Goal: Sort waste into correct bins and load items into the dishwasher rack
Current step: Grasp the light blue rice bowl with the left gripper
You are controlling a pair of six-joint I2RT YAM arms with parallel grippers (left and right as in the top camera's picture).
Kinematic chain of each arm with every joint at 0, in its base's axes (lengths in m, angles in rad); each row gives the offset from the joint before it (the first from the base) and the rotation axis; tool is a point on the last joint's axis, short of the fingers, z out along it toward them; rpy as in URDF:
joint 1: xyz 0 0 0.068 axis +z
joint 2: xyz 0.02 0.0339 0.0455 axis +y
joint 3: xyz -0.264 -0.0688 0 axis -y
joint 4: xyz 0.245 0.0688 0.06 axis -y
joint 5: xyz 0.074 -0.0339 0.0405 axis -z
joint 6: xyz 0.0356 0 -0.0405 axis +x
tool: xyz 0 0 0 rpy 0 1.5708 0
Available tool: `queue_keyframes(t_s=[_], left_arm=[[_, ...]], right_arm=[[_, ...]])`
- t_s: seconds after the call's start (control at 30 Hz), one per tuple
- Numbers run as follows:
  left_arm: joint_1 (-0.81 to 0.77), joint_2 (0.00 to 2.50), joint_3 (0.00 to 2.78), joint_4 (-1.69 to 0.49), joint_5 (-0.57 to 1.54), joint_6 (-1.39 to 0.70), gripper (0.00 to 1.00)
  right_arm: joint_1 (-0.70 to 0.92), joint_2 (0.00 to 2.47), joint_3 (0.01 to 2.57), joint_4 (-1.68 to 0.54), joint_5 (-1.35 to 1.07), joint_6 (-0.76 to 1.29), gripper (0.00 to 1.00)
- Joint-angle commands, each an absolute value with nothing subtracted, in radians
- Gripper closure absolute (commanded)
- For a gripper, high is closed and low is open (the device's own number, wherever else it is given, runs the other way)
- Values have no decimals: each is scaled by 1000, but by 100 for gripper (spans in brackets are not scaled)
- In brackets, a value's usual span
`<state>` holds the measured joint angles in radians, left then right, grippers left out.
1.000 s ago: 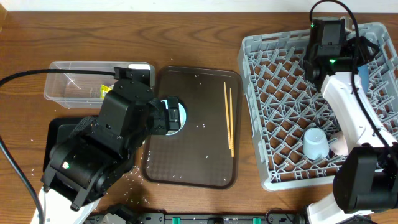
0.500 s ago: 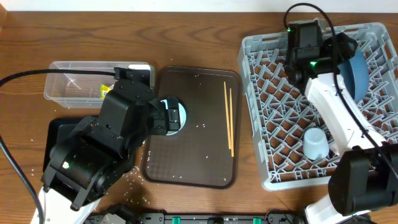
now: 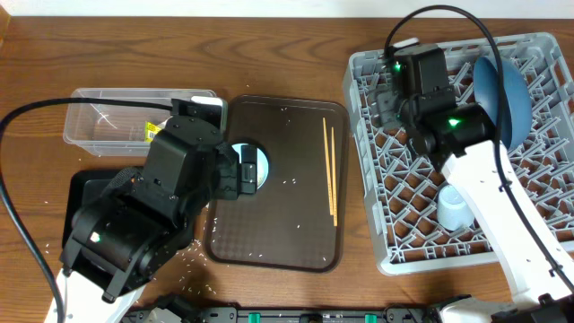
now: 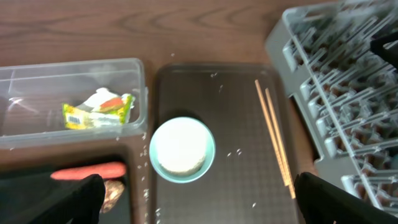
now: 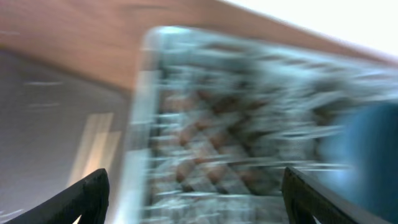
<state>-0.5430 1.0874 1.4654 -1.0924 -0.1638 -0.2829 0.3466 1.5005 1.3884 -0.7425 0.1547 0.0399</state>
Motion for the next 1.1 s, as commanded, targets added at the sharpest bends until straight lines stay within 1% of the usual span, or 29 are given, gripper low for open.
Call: queue_keyframes(t_s=[0.0,0.07,0.23,0.3,0.4,0.53,0.7,0.73,0.8,0.83,0.93,1.0,1.07], left_arm=[[-516,1090,1483,-1118,-176,-249,2],[-501,1097,1483,-1145,-176,-252,2],[-489,1124,1481,-1232,-176,-287,3],[-489,1142,1468,-1272,-176,-324,2],[-486,1181,1419,-1319,-176,-389,1],[-473,1231,1346,-1311,-175,-474,2],[-467,1307,1294,-1232,-165,-461,0],[-467,1323,1290,-1230,-165,-462,2],[-459,1357,1280,-1224,-169,-462,3],[-449,1372,1273,-1218,-177,-462,7],[-389,1423,1243,-1185,-182,-462,14],[-336,1455,1222,-1150,-146,-444,16],[-286,1477,1203,-1100,-52,-381,17]], right_arm=[[361,1515,1393,-783,-229,258,20],[374,1523,1393,-811,-292,288,22],[437,1534,1393,-852,-262,293,25],[447,1534,1393,-857,-192,336,22],[440,1531,1393,-846,-157,370,21],[438,1531,1393,-819,-187,370,21],[439,1531,1393,-824,-191,370,21],[439,1531,1393,-824,-191,370,21],[439,1531,1393,-829,-191,370,21],[439,1531,1393,-833,-191,370,21],[437,1531,1393,-857,-174,371,21],[432,1531,1393,-879,-130,386,20],[424,1531,1393,-890,-102,397,18]])
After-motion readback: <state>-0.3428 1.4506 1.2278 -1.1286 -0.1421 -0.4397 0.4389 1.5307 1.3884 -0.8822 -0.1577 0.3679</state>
